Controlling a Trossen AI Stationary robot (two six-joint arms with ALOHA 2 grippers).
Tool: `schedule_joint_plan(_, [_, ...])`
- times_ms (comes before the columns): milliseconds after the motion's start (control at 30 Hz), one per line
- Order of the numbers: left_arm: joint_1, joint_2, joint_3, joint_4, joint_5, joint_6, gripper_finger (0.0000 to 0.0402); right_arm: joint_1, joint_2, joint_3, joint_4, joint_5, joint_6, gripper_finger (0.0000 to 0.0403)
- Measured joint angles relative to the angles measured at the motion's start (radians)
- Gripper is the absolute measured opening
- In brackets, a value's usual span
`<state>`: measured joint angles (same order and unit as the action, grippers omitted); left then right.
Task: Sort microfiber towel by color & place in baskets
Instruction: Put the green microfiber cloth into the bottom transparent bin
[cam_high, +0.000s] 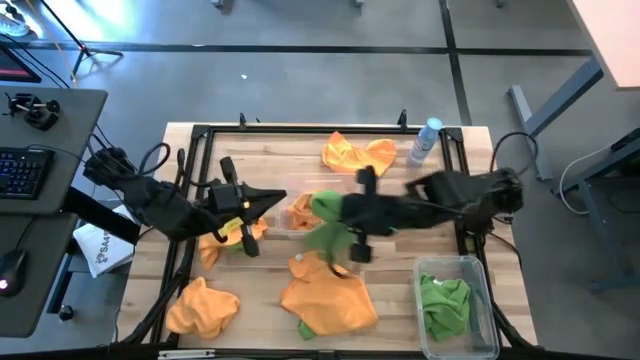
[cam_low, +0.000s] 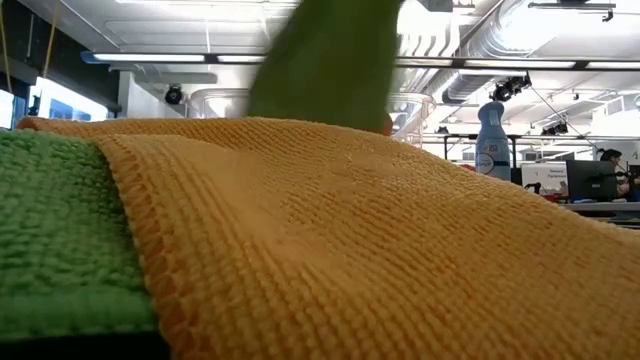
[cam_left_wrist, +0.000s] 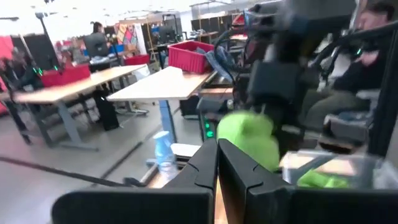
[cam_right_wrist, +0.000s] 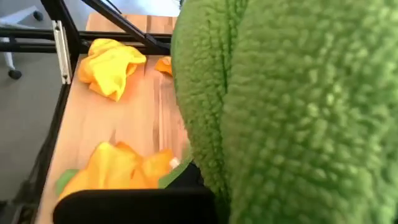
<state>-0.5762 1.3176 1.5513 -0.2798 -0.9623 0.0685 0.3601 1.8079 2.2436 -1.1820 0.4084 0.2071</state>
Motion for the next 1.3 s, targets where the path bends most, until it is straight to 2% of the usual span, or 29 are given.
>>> schedule_joint_plan(367, [0.000,0.029,0.000,-0.023,-0.018,-0.131,0.0001,0.364,-0.203,0.000,-0.299,0.276,0.455,0.0001])
schedule_joint_plan(500, [0.000,0.031,0.000,-0.087,-0.010,-0.182,0.0001,0.515,-0.249,0.000,-0.396,0.377,0.676,0.0001])
schedule_joint_plan(567, [0.000,0.031,0.000,-0.140,0.000,-0.228,0.0001,0.583,-0.264,0.000,-0.384,0.397,0.719,0.0000])
schedule_joint_plan(767, [0.000,0.031,0.000,-0.316,0.032,-0.390,0.0001,0.749,-0.289,0.000,-0.389,0.360,0.888,0.0000])
schedule_joint_plan(967, [0.000,0.031,0.000,-0.423,0.074,-0.535,0.0001,0.841,-0.275,0.000,-0.389,0.259,0.996,0.0000])
schedule_joint_plan(1300, [0.000,0.031,0.000,-0.458,0.122,-0.589,0.0001,0.928,-0.237,0.000,-0.389,0.132,1.174,0.0000])
